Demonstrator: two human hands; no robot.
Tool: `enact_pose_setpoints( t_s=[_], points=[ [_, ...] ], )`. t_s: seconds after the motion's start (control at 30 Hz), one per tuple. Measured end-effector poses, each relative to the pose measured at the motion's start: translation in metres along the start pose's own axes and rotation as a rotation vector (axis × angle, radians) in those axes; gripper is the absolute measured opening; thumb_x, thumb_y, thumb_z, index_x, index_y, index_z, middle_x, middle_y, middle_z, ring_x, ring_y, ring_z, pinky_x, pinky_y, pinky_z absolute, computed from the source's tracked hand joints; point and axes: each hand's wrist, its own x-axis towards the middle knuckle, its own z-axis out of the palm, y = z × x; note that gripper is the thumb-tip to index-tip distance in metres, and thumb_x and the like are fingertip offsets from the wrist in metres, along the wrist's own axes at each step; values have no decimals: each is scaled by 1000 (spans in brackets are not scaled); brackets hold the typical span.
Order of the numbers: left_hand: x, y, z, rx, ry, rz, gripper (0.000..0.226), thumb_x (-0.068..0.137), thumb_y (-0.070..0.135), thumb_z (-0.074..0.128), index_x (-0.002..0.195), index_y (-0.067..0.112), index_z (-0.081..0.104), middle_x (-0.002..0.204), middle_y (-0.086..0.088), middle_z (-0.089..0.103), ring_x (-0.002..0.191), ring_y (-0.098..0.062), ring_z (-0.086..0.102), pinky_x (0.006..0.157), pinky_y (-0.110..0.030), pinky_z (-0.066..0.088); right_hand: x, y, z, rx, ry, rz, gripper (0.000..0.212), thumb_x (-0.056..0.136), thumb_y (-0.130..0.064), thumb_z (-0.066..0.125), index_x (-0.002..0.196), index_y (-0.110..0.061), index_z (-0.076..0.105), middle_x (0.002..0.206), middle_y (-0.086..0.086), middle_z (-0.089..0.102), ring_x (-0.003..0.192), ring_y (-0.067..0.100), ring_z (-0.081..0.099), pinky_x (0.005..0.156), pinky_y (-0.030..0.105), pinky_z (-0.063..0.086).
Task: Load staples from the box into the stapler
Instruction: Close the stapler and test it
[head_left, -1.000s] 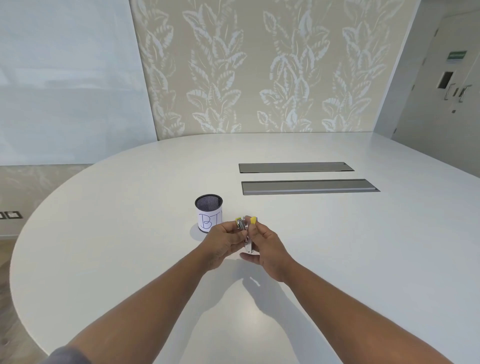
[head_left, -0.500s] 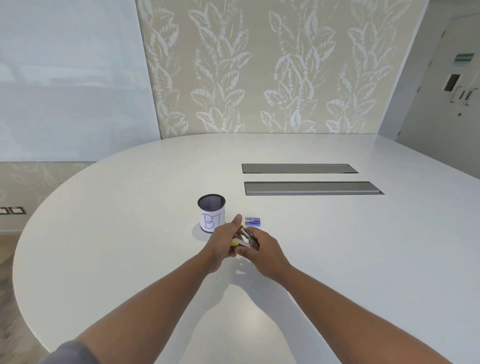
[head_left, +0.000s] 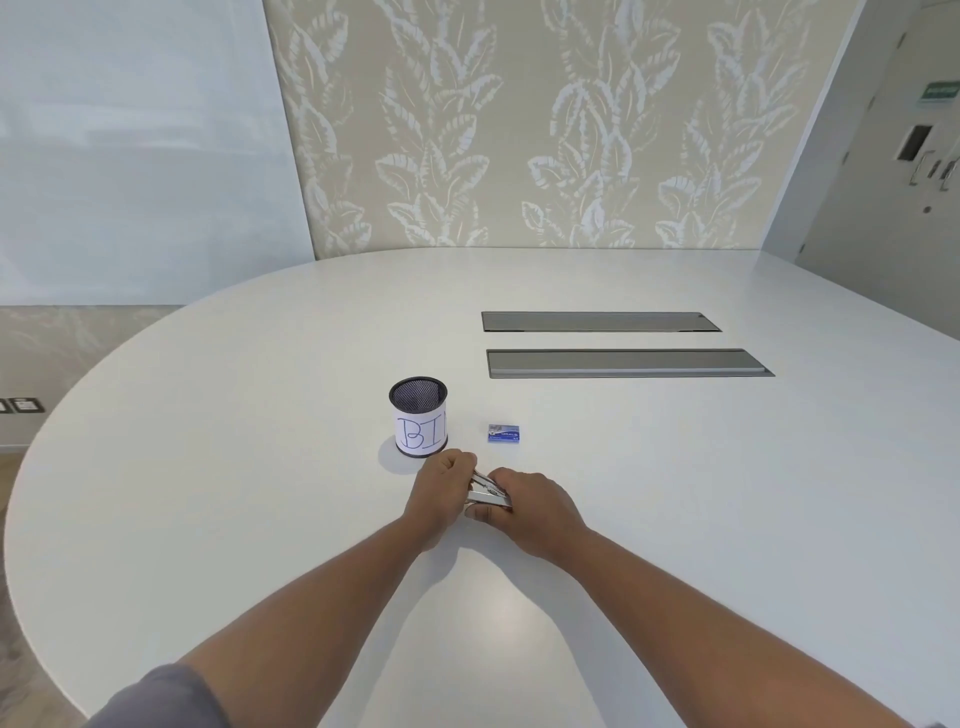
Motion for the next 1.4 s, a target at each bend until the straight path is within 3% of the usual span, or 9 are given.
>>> enact_pose_setpoints(
  t_s=[0.17,0.27,0.4,0.63,0.73,0.87,1.03,1.17,1.4],
  points=[
    [3,0,1,44,-26,24,22,85,26,47,64,20,45,64,-3,45,59,-19,38,55,-31,30,1,4,3,-80,-7,-18,52,88,-77,44,86,-25,41,78,-7,61,70,22,53,58,35,37],
    [6,0,1,137,-51,47,35,92,36,44,62,20,43,60,2,50,60,-18,43,63,-33,36,2,6,4,-107,5,-4,50,91,-75,42,86,-25,39,78,-5,62,68,22,52,59,36,38],
    [9,3,6,253,-76,42,43,94,45,38,60,20,39,57,5,51,59,-18,43,63,-34,36,1,10,6,-127,14,9,50,95,-71,40,91,-22,41,82,-2,66,71,26,57,63,37,43],
    [11,5,11,529,-82,190,34,92,11,39,62,16,24,64,-3,34,68,-25,31,60,-36,26,-3,16,16,-175,53,-34,46,99,-66,34,87,-22,35,77,1,65,69,29,57,59,38,40],
    [12,2,11,543,-66,202,33,94,11,38,63,15,26,65,-3,36,67,-25,32,55,-37,22,-3,18,17,-166,68,-52,45,99,-65,35,86,-22,34,73,1,63,65,28,53,57,38,37],
    [11,4,11,464,-40,173,31,93,16,39,65,15,29,64,-2,38,66,-24,33,59,-37,26,-4,19,19,-160,70,-48,45,99,-65,34,87,-21,35,73,1,63,67,29,57,59,39,42],
    [9,4,10,440,-55,140,45,100,43,35,63,17,35,59,2,45,62,-21,42,58,-33,32,-4,19,19,-159,77,-49,44,99,-65,34,86,-23,33,71,-2,61,62,26,47,56,37,36],
    [10,5,11,454,-69,175,32,94,24,39,65,15,29,62,-3,37,64,-22,33,60,-37,30,-4,18,18,-159,69,-44,44,99,-65,33,85,-23,33,71,-1,60,63,26,47,56,37,34],
    [9,7,13,433,-35,139,25,91,19,40,68,15,31,65,-2,37,64,-22,33,60,-36,30,-3,17,18,-162,45,-34,42,100,-63,33,88,-23,35,74,0,62,68,28,56,59,39,40]
  ],
)
